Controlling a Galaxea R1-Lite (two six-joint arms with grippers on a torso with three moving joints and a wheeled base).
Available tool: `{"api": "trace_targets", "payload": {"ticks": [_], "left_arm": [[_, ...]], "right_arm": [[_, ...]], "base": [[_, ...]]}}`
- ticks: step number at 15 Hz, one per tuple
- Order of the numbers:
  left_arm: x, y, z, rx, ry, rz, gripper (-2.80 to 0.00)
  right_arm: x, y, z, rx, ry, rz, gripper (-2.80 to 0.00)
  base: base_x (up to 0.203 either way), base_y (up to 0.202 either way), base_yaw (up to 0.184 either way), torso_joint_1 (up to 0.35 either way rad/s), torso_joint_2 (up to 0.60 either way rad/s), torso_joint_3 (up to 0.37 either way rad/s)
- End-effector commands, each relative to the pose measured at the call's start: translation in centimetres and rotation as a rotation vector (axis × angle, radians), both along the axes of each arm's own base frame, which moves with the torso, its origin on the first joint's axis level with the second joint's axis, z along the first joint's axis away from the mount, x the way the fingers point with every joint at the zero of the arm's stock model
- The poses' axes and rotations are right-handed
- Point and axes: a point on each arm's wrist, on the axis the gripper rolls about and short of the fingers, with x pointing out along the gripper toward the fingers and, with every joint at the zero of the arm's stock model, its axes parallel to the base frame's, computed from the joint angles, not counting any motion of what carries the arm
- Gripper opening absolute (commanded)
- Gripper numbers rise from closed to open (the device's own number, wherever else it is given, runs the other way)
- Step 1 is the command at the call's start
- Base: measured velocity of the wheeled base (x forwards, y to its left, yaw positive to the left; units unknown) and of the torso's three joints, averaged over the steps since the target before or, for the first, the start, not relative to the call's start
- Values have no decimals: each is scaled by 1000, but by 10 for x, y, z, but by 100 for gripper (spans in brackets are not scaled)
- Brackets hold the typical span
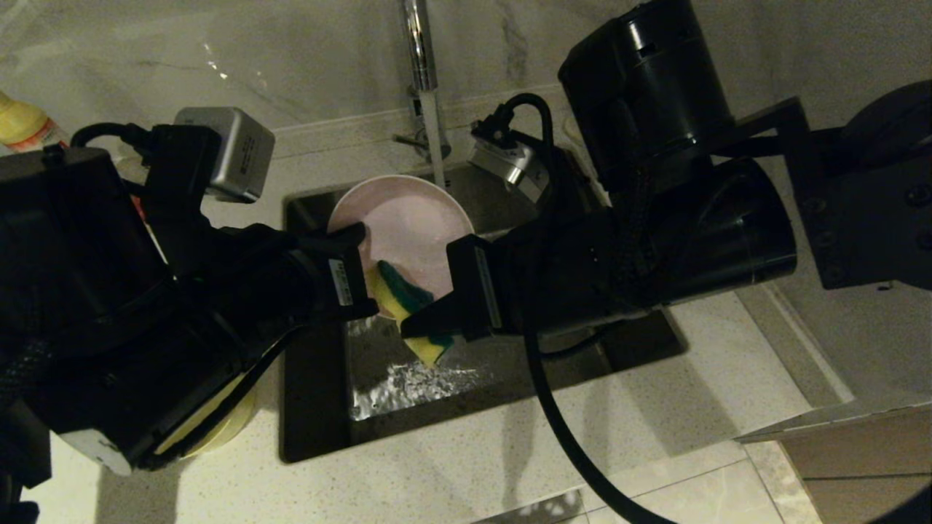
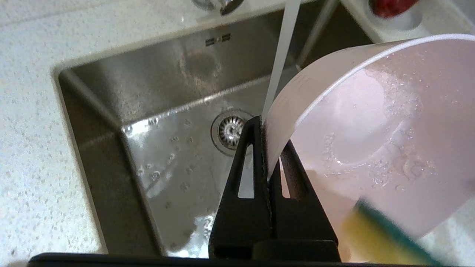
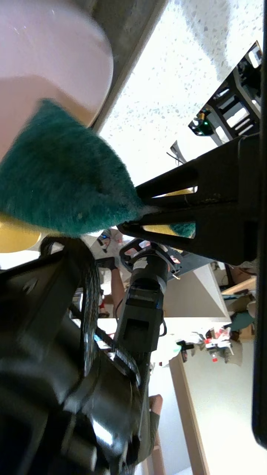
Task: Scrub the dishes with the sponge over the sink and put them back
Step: Wipe the bowl
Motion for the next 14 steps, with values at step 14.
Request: {"api": "trace_targets", "payload": {"ticks": [14], "left_arm": [[-1,1,0,-1,1,7,-280]], "right_arm": [[-1,-38,11,15,-6,-72,-280]], "base": [[0,0,0,0,0,0]]}}
